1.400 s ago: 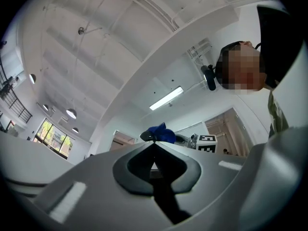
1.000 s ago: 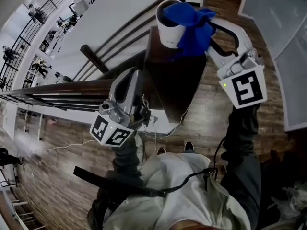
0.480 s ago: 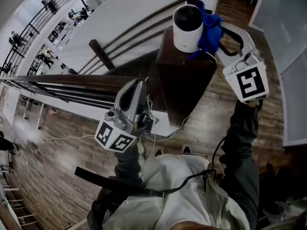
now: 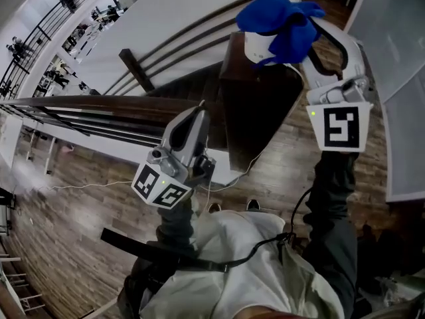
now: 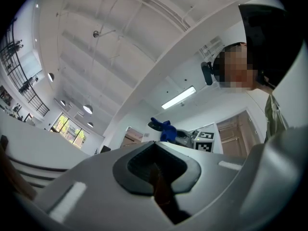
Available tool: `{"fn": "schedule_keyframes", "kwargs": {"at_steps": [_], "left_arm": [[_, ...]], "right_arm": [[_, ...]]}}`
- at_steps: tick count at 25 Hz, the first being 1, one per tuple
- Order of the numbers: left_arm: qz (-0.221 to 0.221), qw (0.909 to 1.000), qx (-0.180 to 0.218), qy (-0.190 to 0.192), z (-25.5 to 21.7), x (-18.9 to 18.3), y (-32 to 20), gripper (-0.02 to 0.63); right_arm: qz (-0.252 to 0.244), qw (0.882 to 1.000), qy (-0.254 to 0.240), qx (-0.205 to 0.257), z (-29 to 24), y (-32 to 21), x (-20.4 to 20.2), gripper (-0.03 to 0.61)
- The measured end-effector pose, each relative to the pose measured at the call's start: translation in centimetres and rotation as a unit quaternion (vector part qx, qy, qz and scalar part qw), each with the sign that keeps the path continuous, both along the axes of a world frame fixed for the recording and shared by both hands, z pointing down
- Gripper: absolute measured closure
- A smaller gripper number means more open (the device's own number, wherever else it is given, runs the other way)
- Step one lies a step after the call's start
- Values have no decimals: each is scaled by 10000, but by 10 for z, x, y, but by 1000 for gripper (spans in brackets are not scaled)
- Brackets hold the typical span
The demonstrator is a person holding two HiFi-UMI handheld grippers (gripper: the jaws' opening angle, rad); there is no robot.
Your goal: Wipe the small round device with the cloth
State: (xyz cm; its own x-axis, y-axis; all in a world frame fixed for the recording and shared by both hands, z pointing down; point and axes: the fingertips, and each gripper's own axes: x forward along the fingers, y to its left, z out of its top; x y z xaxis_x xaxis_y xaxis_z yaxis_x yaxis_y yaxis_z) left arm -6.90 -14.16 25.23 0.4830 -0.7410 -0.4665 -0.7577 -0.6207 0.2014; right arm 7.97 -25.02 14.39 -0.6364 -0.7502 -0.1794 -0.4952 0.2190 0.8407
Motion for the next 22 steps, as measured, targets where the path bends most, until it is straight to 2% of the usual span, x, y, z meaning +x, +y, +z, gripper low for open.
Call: {"fn": "schedule_keyframes", "kwargs": {"at_steps": [3, 5, 7, 9, 13, 16, 18, 20, 22], "left_arm": [[101, 9999, 28, -20, -1, -9, 1, 612], [137, 9999, 19, 6, -5, -18, -1, 612], [208, 9998, -21, 58, -8, -23, -5, 612], [305, 9994, -76, 121, -6, -27, -10, 612], [501, 9985, -107, 191, -2, -26, -14, 612], [559, 9982, 0, 201, -10, -25, -12, 612], [529, 9984, 125, 171, -18, -26, -13, 612], [494, 9984, 251, 123, -23, -27, -18, 612], [472, 9984, 302, 123, -22, -30, -22, 612]], "right_arm": [[147, 9992, 309, -219, 37, 13, -12, 457], [131, 9989, 403, -205, 38, 22, -18, 457], [286, 9978, 603, -16, 17, 26, -21, 457], [585, 9945, 760, 420, -16, 28, -26, 457], [1263, 9772, 1263, 1152, -58, 24, -45, 457], [1642, 9582, 1849, 1439, -55, 23, -61, 457], [1863, 9481, 1960, 1674, -45, 29, -63, 457], [1878, 9450, 2014, 1767, -26, 36, -64, 457], [1778, 9442, 2229, 1647, 4, 42, -68, 457]]}}
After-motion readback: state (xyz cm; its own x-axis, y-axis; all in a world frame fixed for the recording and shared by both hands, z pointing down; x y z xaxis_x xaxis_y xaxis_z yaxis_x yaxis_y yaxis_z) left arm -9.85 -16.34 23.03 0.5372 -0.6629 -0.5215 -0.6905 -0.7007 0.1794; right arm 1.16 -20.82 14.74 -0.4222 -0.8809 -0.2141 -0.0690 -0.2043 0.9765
